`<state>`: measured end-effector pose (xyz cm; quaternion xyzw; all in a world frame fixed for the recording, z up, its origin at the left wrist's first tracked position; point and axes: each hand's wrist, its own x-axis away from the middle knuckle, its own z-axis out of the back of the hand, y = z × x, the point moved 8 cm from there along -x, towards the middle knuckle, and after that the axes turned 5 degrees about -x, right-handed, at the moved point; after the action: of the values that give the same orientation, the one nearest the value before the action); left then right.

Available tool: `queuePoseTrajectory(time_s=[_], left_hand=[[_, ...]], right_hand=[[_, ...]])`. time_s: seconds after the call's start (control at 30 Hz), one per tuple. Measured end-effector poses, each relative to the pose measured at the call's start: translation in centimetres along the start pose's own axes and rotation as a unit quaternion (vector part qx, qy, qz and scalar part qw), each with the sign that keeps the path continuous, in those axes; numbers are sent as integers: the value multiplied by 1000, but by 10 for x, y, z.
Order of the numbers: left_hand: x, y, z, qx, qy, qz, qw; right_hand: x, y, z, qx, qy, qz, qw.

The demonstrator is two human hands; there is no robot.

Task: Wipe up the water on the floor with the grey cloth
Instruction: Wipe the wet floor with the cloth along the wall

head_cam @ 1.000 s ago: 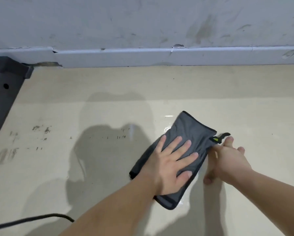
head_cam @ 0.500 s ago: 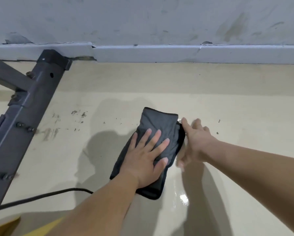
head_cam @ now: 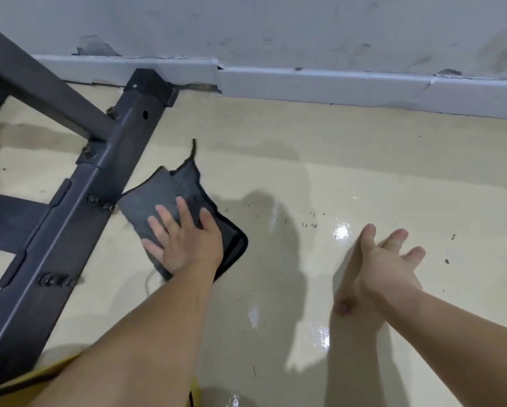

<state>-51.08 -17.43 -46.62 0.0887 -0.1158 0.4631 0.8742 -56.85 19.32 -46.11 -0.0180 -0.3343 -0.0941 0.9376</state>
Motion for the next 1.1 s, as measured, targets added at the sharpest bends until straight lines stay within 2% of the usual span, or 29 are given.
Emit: queuePoseTrajectory(time_s=[0.07,0.13,0.2,0.27,0.33,0.5,0.6,0.7,0.83,0.93,1.0,1.1], left_hand=[[15,-9,-4,21,4,52,998],[37,0,-9,17,2,35,999],[58,15,-17,-28,10,-62,998],[68,33,-25,-88,4,-190,978],[65,42,-27,-116,-1,-256,960],[61,41,-29,-117,21,-269,956],[59,42,-28,-117,22,-263,957],[56,42,-29,-135,10,-254,958],[67,44,-27,-106,0,-232,967],[115,62,-35,-77,-21,-224,971],[174,81,-54,-75,-14,-253,964],[277,111,-85,-87,-28,-335,938]], right_hand=[[-5,-3,0,-58,14,24,998],[-9,-3,-1,-55,15,32,998],[-8,-1,-1,-49,-11,8,999],[-5,-4,0,-33,-14,10,999],[-1,-7,2,-32,-21,11,999],[6,-4,3,-64,-37,-2,997],[5,-5,5,-43,-60,2,997],[11,-9,7,-21,-98,33,994],[12,4,20,-83,-95,95,987],[25,34,37,-225,-57,152,961],[44,68,41,-294,-53,172,939],[70,125,34,-203,-70,202,956]])
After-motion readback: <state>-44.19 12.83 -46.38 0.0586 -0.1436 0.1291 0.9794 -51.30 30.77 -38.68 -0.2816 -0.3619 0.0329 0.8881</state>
